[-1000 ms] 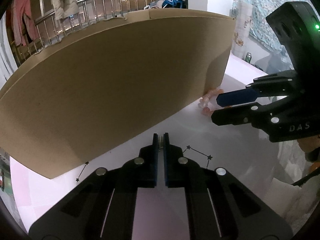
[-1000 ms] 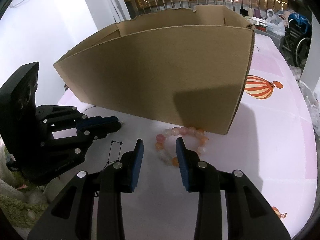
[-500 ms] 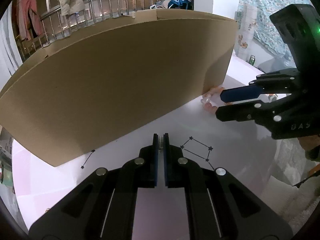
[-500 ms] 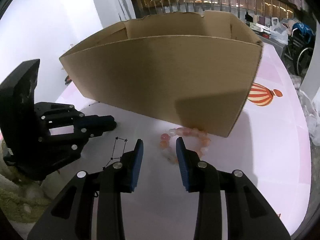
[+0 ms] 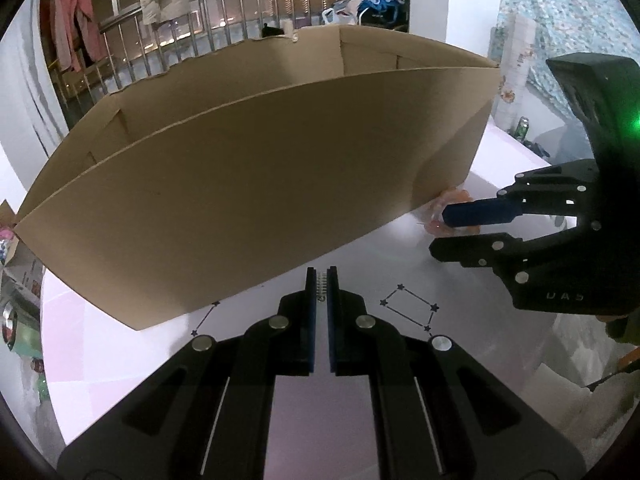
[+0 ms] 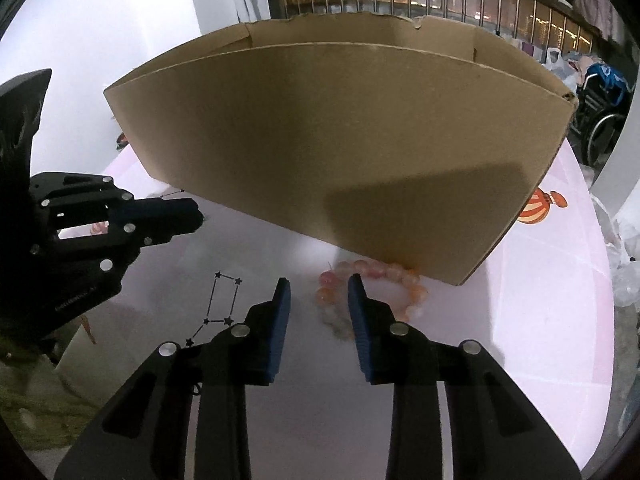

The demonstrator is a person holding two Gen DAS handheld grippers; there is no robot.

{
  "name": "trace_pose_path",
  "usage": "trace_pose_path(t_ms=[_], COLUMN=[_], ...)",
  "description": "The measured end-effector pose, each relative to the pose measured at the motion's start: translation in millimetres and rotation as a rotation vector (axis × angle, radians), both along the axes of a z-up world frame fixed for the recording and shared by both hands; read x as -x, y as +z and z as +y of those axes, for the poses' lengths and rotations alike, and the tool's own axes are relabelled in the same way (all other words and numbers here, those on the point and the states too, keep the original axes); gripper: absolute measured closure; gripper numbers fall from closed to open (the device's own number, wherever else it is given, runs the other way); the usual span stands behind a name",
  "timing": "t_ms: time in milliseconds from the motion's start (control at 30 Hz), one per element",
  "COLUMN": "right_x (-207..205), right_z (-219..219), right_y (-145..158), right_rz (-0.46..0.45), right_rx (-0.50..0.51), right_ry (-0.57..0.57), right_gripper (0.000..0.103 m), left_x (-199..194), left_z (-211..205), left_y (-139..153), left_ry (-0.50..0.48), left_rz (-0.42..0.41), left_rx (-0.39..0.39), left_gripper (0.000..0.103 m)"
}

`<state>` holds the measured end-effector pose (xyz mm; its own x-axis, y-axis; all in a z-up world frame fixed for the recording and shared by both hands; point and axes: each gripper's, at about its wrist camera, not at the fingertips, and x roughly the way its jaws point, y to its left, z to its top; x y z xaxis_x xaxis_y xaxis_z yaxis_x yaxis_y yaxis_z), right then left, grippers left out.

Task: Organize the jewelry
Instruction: 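Close the right gripper on the pink bead bracelet, then lift the pink bead bracelet with the right gripper and carry it into the box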

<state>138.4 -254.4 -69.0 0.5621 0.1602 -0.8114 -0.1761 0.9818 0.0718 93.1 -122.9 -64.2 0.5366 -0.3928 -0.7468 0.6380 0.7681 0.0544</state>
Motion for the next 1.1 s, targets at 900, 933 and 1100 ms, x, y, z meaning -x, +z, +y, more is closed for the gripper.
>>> trace_pose_path(t_ms=[900, 933, 1100], right_x=[6.9, 8.1, 12.9], right_z=[-20.1, -21.7, -27.6], right_y=[20.2, 22.1, 30.8], right_rz=[-0.026, -0.031, -0.055], right_rx=[-0.061, -0.066, -0.085], right_ry=[-0.117, -0.121, -0.139], right_gripper=[0.093, 0.093, 0.093], left_x=[2.2, 2.7, 5.9], left_z=[5.2, 5.3, 7.7], left_y=[8.0, 8.2, 10.3], left_ry=[0.065, 0.065, 0.072], left_rz=[-0.001, -0.002, -0.011], left_rx=[-0.012, -0.012, -0.008], left_gripper=[0.099, 0.099, 0.099])
